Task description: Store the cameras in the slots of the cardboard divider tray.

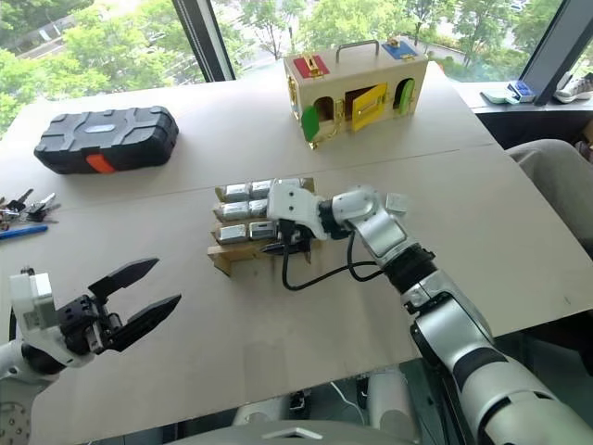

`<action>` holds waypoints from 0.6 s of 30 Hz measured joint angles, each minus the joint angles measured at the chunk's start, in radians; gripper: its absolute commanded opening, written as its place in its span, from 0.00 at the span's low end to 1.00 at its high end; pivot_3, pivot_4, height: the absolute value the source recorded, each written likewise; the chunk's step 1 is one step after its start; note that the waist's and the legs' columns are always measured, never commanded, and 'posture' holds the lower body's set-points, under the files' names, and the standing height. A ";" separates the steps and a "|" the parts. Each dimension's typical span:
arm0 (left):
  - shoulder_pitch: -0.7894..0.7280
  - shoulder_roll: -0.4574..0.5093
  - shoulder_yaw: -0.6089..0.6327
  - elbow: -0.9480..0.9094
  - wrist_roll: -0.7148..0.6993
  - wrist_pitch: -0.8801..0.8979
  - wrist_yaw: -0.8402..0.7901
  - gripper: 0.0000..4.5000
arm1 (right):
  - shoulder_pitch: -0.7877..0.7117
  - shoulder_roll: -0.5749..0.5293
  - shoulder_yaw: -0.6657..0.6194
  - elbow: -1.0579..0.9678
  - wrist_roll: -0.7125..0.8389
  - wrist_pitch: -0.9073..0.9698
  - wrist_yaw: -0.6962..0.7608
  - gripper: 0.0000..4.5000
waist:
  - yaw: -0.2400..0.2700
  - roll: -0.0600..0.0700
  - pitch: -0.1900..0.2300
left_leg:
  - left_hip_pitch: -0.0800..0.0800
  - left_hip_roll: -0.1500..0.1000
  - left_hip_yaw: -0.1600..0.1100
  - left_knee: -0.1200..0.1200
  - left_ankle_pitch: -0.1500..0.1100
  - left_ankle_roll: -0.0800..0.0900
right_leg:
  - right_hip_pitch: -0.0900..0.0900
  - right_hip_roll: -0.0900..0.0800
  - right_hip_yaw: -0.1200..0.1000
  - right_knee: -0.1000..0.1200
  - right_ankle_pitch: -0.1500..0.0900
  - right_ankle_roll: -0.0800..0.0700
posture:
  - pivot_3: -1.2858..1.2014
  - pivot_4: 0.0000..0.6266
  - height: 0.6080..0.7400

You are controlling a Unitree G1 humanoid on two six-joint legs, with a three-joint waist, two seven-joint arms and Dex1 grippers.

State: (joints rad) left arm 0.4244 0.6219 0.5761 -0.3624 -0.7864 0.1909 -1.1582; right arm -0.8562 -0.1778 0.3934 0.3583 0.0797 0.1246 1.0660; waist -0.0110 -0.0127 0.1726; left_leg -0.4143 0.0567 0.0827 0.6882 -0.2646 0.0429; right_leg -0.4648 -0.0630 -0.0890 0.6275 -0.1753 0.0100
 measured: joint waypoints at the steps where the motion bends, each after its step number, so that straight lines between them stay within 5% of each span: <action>1: -0.006 0.009 -0.002 0.001 0.000 -0.001 -0.015 1.00 | 0.015 -0.019 -0.035 -0.077 0.027 0.043 -0.012 0.87 | 0.001 0.000 0.000 | 0.000 0.000 0.000 0.000 0.000 0.000 | 0.000 0.000 0.000 0.000 0.000 0.000 | 0.52 0.24 1.00; 3: -0.023 0.026 -0.012 0.002 0.000 -0.001 -0.040 1.00 | 0.064 -0.083 -0.116 -0.283 0.092 0.166 -0.036 0.87 | 0.007 0.000 0.000 | 0.000 0.000 0.000 0.000 0.000 0.000 | 0.000 -0.002 0.000 -0.001 0.000 0.000 | 0.52 0.24 1.00; 4: -0.031 0.030 -0.022 0.003 0.000 0.001 -0.048 1.00 | 0.087 -0.113 -0.150 -0.364 0.113 0.219 -0.055 0.97 | 0.006 0.000 0.000 | 0.000 -0.001 0.001 0.000 0.000 0.000 | 0.000 -0.002 0.001 -0.001 0.000 0.000 | 0.52 0.24 1.00; 8: -0.074 0.056 -0.070 0.001 0.000 0.014 -0.078 1.00 | 0.269 -0.227 -0.262 -0.613 0.145 0.405 -0.156 0.99 | 0.013 -0.001 -0.001 | 0.000 -0.001 0.002 -0.001 0.000 0.000 | 0.000 -0.002 0.000 -0.001 0.000 0.000 | 0.52 0.24 1.00; 12: -0.143 0.064 -0.141 0.003 0.000 0.038 -0.090 1.00 | 0.480 -0.335 -0.388 -0.701 0.135 0.520 -0.264 0.99 | 0.023 0.000 0.000 | 0.001 -0.002 0.004 0.000 0.000 0.000 | 0.000 -0.001 0.001 -0.001 -0.002 0.004 | 0.52 0.24 1.00; 18: -0.205 0.083 -0.158 0.053 0.008 0.044 -0.111 1.00 | 0.459 -0.324 -0.379 -0.775 0.164 0.537 -0.302 0.99 | -0.008 0.000 0.000 | 0.005 0.000 -0.001 -0.001 0.000 0.000 | 0.000 0.009 0.007 0.000 0.000 0.000 | 0.52 0.24 1.00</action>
State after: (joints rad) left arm 0.2190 0.7048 0.4176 -0.3089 -0.7783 0.2348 -1.2696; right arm -0.3970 -0.5016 0.0144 -0.4165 0.2435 0.6619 0.7642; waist -0.0185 -0.0127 0.1725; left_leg -0.4088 0.0569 0.0813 0.6876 -0.2648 0.0430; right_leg -0.4651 -0.0537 -0.0822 0.6275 -0.1749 0.0097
